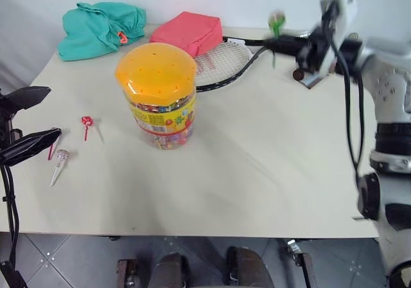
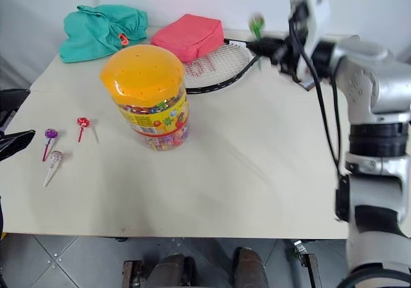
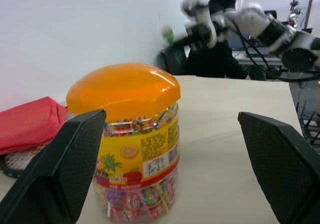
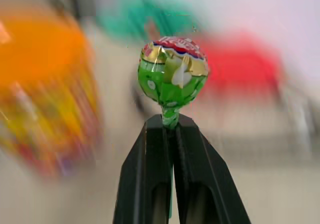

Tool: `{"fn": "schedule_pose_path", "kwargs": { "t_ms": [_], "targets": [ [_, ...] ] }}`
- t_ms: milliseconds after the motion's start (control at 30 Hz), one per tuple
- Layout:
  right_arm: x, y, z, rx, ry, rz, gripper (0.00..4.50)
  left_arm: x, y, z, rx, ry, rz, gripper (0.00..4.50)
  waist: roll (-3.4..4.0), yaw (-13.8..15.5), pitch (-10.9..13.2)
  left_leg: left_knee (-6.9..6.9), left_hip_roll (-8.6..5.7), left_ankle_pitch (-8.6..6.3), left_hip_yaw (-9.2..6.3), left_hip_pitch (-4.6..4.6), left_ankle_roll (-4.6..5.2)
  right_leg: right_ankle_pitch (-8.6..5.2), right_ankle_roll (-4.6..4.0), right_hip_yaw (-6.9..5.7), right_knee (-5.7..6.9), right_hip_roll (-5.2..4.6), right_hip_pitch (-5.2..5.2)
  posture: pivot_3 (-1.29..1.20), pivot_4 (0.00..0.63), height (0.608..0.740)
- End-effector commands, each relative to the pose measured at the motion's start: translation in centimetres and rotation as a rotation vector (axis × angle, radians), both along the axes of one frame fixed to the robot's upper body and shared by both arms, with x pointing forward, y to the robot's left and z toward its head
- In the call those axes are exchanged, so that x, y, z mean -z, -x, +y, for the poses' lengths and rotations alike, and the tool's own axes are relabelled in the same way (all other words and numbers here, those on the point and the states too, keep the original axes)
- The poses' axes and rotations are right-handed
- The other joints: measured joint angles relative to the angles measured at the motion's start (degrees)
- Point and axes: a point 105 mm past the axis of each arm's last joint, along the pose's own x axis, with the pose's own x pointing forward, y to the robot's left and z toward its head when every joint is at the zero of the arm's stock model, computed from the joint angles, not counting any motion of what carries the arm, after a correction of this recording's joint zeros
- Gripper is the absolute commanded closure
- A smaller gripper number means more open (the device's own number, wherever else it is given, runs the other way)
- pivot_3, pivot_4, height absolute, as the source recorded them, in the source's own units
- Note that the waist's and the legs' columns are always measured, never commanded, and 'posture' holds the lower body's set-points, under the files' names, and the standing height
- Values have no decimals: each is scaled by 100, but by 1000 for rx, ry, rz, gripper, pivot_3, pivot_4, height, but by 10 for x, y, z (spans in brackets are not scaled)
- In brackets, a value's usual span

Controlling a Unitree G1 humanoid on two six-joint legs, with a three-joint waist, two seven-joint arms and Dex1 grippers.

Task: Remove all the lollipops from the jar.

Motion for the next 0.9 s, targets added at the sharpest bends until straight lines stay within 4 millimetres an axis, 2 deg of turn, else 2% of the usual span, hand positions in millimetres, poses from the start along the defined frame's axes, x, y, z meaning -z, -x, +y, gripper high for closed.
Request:
{"fn": "schedule_pose_path", "kwargs": {
  "t_ms": [33,200,267,367,533,567,733,800,900],
  "targets": [
    [16,10,-34,146,84,49,4456,-7,-1,0,-15,-34,-27,0,7,-2,3,0,2,0,7,0,-1,-1,-2,0,0,0,-4,0,150,740],
    [90,23,-81,315,151,272,4456,-3,-6,-1,-7,-33,-10,0,6,46,2,1,1,0,11,1,0,-2,-3,1,-1,-1,-3,0,150,740],
    [113,25,-95,373,154,328,4456,0,-8,-2,-4,-34,-3,0,6,47,2,3,1,0,17,0,-1,-2,-3,1,-5,-2,-3,0,150,740],
    [134,26,-108,438,141,373,4456,4,-10,-4,-3,-38,10,0,6,46,3,6,0,0,25,1,-1,-2,-3,3,-6,-4,-3,0,150,740],
    [151,27,-117,486,109,397,4456,11,-11,-3,-22,-53,41,0,6,44,2,7,3,1,27,3,-1,-2,-4,3,-7,-4,-3,0,150,740],
    [152,28,-119,492,105,395,3931,13,-11,-3,-25,-54,50,0,6,44,3,7,2,1,27,3,-1,-2,-3,3,-7,-4,-3,0,150,740],
    [145,31,-119,480,87,362,2313,17,-9,-3,-40,-51,68,0,6,69,2,9,2,0,23,2,-1,-2,-4,4,-7,-4,-1,0,150,740],
    [136,34,-115,441,69,332,1635,19,-9,-4,-51,-51,75,0,6,84,2,12,0,0,21,2,-1,-2,-3,5,-7,-7,3,0,150,740],
    [106,53,-102,288,34,251,681,23,-7,-6,-60,-18,94,0,13,100,7,10,0,0,21,2,-1,-2,-3,6,-9,-8,3,0,150,740]
  ]
}}
